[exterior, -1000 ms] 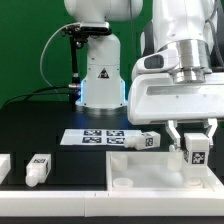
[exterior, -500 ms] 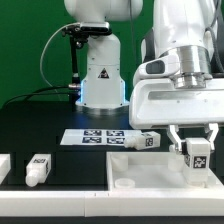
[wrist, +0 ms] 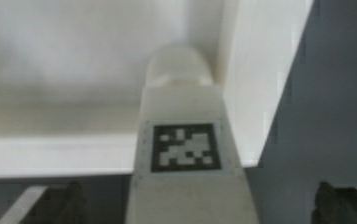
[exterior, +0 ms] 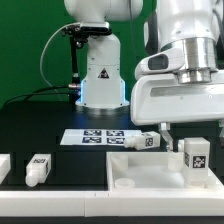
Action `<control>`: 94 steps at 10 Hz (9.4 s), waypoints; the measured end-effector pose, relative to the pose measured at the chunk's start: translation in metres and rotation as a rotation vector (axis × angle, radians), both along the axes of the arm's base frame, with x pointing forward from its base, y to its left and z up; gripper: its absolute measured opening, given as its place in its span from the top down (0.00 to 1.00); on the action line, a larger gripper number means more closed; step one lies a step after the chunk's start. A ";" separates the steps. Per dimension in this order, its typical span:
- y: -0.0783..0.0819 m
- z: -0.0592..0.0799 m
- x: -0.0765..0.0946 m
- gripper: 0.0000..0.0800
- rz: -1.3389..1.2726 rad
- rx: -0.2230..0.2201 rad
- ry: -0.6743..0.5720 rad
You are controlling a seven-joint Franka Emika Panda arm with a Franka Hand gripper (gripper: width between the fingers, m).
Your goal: Assemble one leg
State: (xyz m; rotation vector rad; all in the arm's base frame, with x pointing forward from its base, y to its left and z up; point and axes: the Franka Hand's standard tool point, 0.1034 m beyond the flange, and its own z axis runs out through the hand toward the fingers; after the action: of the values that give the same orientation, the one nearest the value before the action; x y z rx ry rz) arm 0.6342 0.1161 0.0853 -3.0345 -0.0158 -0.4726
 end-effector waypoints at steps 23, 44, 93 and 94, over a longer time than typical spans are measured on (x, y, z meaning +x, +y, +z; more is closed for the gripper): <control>-0.016 -0.010 0.010 0.32 -0.715 0.179 0.208; -0.016 -0.011 0.008 0.64 -1.163 0.241 0.226; -0.005 -0.013 0.005 0.64 -1.098 0.142 0.215; -0.007 -0.013 0.005 0.64 -1.270 0.211 0.222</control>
Offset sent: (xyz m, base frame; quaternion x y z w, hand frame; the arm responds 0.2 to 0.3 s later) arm 0.0042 -0.0025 -0.0098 -0.0215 -0.1797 -0.0043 0.9835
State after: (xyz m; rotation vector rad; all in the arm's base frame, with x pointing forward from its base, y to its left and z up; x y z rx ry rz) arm 0.6393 0.1087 0.0723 -2.4584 1.8383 -0.1281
